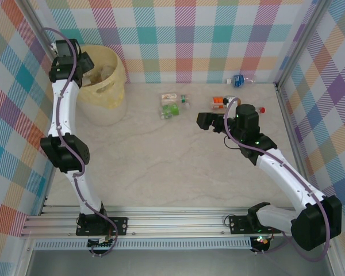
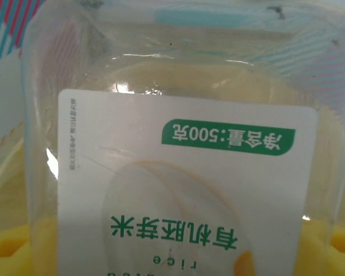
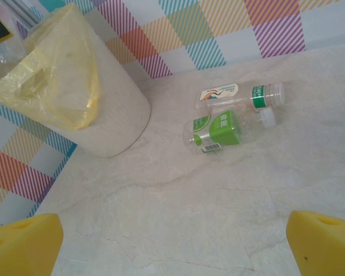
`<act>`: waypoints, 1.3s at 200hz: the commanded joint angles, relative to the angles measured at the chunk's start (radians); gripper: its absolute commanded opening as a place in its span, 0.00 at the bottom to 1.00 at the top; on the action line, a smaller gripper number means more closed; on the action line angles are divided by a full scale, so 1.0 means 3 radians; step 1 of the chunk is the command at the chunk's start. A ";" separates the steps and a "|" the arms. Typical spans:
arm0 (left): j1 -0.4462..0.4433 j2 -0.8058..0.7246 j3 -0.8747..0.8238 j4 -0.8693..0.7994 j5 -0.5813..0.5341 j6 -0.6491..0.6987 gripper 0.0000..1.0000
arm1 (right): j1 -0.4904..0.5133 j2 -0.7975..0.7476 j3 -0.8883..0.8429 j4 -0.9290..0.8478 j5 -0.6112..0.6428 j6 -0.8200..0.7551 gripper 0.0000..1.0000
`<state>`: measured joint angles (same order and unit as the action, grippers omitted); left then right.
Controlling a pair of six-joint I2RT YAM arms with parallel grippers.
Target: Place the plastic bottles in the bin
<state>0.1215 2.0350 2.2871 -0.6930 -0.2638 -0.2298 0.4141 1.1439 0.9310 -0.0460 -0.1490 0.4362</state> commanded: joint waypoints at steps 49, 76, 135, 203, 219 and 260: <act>0.0024 0.0167 0.0691 -0.0392 -0.0369 -0.0072 0.99 | 0.0026 0.0007 0.0031 0.0041 0.0035 -0.0018 1.00; 0.0024 0.0118 0.0700 -0.0433 -0.0387 -0.0125 1.00 | 0.0026 -0.0003 0.0016 0.0038 0.0052 -0.0027 1.00; 0.0000 0.0050 0.0687 -0.0563 -0.0104 -0.0247 1.00 | 0.0027 -0.0014 0.0016 -0.0013 0.0136 -0.0038 1.00; -0.0456 -0.0516 -0.0077 -0.0132 0.0603 -0.0318 1.00 | -0.0072 0.0106 0.0105 -0.0395 0.0681 0.0139 1.00; -0.0599 -0.0729 -0.0418 0.0059 0.0770 -0.0342 1.00 | -0.0223 0.0201 0.0152 -0.0520 0.0620 0.0222 1.00; -0.0896 -0.1194 -0.1318 0.0680 0.1476 -0.0573 1.00 | -0.0813 0.0560 0.0223 -0.0655 0.0319 0.0544 1.00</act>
<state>-0.1238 1.7493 1.9999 -0.6403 0.0055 -0.3370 0.2569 1.2545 0.9531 -0.1894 -0.0139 0.5175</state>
